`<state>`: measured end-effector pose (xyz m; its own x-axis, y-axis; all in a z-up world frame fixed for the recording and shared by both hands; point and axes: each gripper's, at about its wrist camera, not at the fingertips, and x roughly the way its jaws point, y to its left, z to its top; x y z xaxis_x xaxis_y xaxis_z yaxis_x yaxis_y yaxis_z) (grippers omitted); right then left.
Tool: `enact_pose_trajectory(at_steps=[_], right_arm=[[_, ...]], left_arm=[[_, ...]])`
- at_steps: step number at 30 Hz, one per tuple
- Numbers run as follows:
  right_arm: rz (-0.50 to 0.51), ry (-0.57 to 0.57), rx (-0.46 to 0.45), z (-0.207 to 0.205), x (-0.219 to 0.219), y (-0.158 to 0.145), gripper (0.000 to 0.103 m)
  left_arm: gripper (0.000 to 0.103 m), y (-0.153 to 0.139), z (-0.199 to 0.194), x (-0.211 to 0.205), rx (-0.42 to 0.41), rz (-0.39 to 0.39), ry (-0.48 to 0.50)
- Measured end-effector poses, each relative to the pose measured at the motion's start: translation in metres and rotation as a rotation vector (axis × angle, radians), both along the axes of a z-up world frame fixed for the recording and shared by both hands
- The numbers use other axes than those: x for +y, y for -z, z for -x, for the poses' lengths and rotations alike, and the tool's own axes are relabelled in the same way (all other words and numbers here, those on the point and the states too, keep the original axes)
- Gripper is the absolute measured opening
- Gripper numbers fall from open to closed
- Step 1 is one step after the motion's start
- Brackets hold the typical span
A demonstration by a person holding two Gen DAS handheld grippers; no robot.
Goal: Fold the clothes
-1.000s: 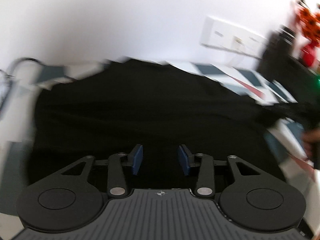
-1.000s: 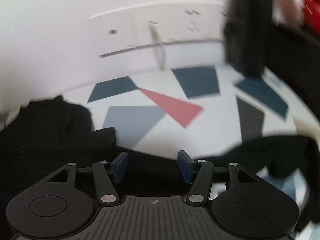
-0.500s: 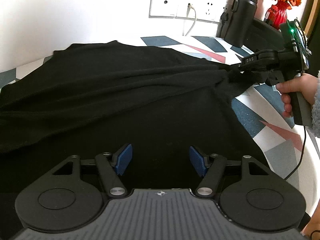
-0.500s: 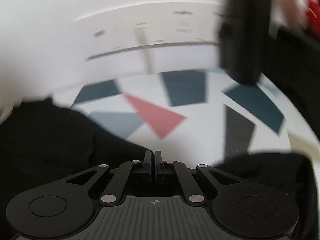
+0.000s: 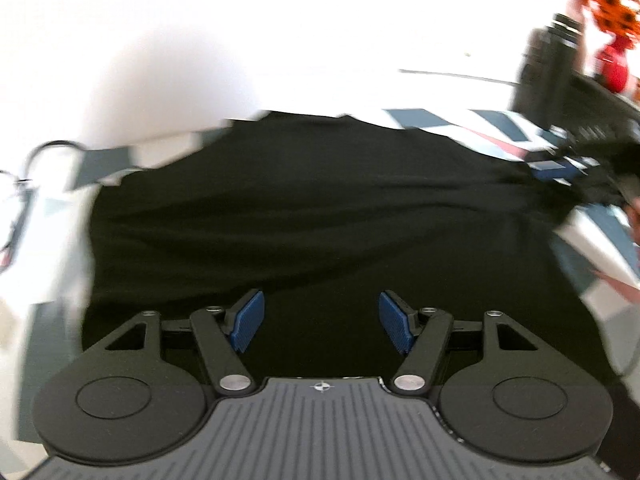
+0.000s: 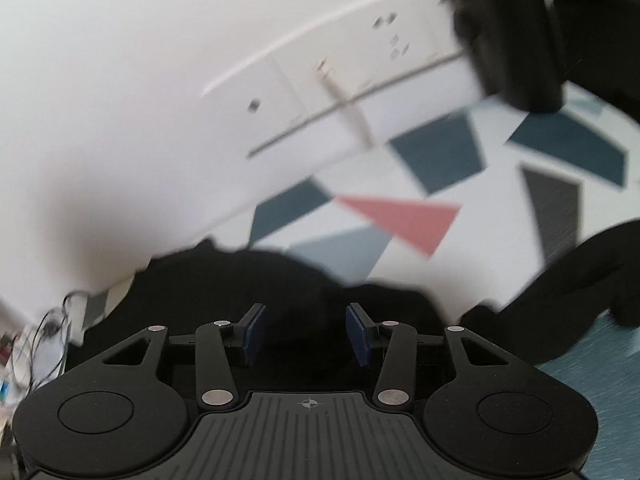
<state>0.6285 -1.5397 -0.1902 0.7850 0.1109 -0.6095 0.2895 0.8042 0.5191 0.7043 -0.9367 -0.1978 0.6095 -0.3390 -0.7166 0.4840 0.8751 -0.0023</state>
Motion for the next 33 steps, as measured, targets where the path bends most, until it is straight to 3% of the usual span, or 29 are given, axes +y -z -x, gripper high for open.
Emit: enact_pose_trajectory(at_steps=[2, 5, 9, 13, 17, 19, 20, 24, 30, 33], right_arm=[[-0.006, -0.016, 0.006, -0.008, 0.002, 0.009, 0.042], [-0.093, 0.000, 0.005, -0.020, -0.003, 0.019, 0.038], [-0.184, 0.045, -0.037, -0.011, -0.005, 0.021, 0.039], [-0.198, 0.085, -0.071, 0.017, -0.003, 0.028, 0.044], [-0.144, 0.063, -0.078, 0.022, 0.006, 0.027, 0.046], [-0.112, 0.046, -0.080, 0.023, 0.010, 0.026, 0.046], [-0.096, 0.037, -0.082, 0.023, 0.013, 0.026, 0.046], [-0.031, 0.003, -0.087, 0.025, 0.022, 0.024, 0.046], [0.046, -0.057, -0.098, 0.028, 0.035, 0.021, 0.046], [0.052, -0.093, -0.112, 0.030, 0.040, 0.018, 0.035]], left_arm=[[0.065, -0.001, -0.010, 0.015, -0.027, -0.034, -0.050], [0.065, 0.000, -0.020, 0.032, -0.071, -0.109, -0.090], [0.066, 0.016, -0.026, 0.050, -0.098, -0.243, -0.073], [0.069, 0.022, -0.025, 0.057, -0.169, -0.286, -0.036], [0.069, 0.026, -0.034, 0.057, -0.216, -0.312, -0.042], [0.054, 0.027, -0.037, 0.056, -0.227, -0.309, -0.022], [0.038, 0.029, -0.037, 0.055, -0.224, -0.312, -0.008], [0.018, 0.031, -0.041, 0.052, -0.224, -0.323, 0.017], [0.011, 0.026, -0.045, 0.066, -0.212, -0.265, -0.054], [0.011, 0.023, -0.045, 0.072, -0.207, -0.240, -0.078]])
